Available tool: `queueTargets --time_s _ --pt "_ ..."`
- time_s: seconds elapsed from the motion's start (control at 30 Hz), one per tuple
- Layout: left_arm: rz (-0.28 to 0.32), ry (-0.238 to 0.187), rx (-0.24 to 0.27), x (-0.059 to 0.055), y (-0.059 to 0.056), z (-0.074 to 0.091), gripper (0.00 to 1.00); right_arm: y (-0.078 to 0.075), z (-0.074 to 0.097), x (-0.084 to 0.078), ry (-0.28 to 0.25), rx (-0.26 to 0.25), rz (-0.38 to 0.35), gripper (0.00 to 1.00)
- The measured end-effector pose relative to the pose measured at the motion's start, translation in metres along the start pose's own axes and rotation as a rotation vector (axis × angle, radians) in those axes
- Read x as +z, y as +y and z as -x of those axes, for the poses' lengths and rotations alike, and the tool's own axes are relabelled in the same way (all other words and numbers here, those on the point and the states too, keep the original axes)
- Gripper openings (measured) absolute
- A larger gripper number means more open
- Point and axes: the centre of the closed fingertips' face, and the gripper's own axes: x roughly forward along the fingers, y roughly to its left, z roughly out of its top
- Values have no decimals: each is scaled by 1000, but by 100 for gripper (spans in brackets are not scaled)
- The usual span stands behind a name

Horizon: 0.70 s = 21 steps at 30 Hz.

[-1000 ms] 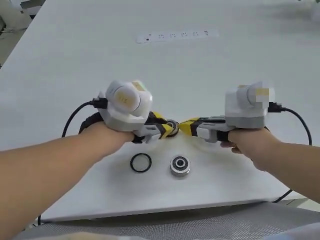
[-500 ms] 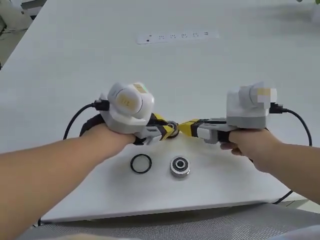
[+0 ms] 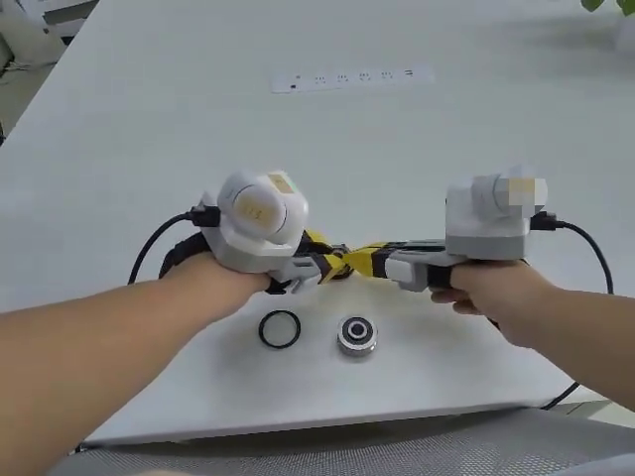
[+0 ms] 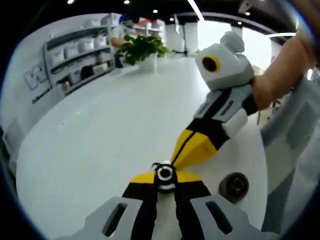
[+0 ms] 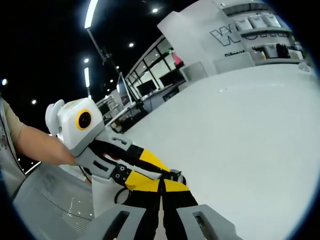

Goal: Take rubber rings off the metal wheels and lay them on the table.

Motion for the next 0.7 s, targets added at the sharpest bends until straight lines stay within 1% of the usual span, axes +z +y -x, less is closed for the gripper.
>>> queueTargets --time_s 0.03,0.17,0.47,0.7 --pt "1 -1 1 0 0 0 12 0 0 0 6 5 32 0" --pt "4 -1 5 1 0 1 12 0 2 -2 6 8 14 0" --pt "8 -6 -1 1 -1 1 12 6 5 -1 2 41 -9 0" --pt "17 -11 1 2 -2 2 12 13 7 -2 9 81 -10 0"
